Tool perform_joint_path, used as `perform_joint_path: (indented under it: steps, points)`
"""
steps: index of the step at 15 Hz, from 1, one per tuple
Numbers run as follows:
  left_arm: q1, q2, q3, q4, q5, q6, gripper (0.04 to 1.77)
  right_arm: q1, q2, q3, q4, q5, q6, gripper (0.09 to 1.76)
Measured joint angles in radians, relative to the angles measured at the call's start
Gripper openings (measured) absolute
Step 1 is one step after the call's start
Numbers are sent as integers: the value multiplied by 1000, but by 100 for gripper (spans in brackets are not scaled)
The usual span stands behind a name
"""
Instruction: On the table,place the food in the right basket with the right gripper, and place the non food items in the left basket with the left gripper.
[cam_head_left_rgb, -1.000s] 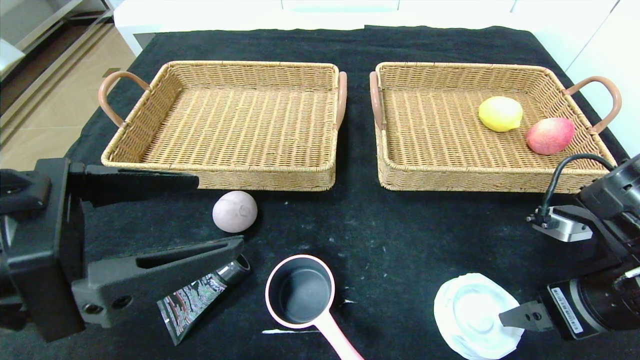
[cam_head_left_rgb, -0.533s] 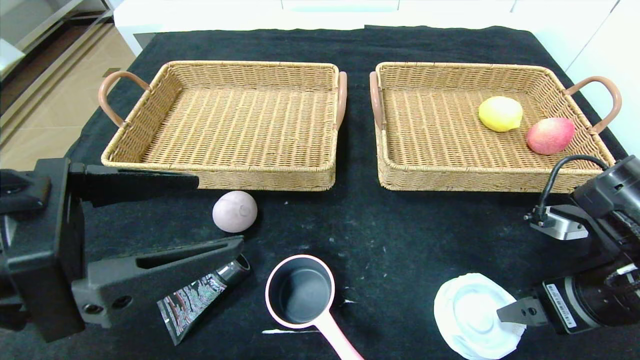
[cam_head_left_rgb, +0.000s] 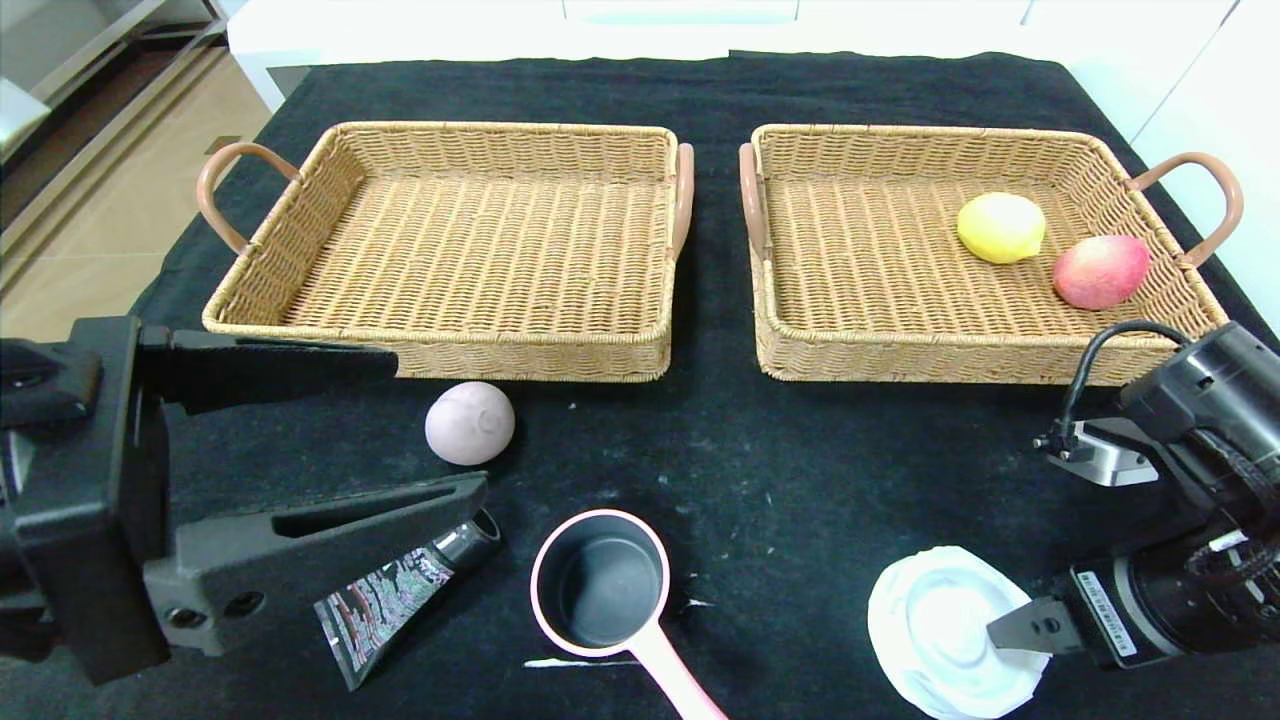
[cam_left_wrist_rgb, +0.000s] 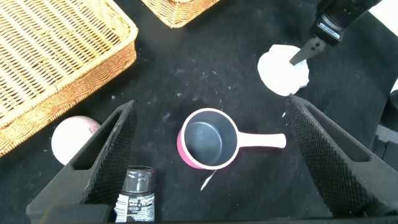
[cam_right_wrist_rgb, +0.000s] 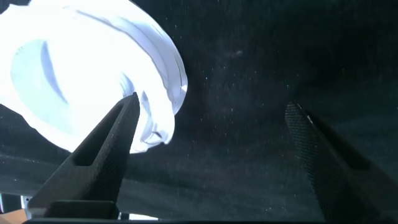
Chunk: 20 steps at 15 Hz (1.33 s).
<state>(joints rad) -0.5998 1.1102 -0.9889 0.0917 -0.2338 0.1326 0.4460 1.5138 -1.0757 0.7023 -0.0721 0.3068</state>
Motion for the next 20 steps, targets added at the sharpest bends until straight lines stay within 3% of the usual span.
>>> perform_joint_path:
  steps: [6, 10, 13, 15, 20]
  points:
    - [0, 0, 0, 0, -1, 0, 172, 0, 7, 14, -10, 0, 0, 170]
    - [0, 0, 1, 0, 0, 0, 172, 2, 9, 15, -13, 2, 0, 108]
    - [0, 0, 1, 0, 0, 0, 172, 2, 9, 16, -16, 3, 0, 77]
    - [0, 0, 1, 0, 0, 0, 172, 4, 8, 17, -17, 4, 0, 12]
    - [0, 0, 1, 0, 0, 0, 172, 3, 6, 17, -16, 2, 0, 12]
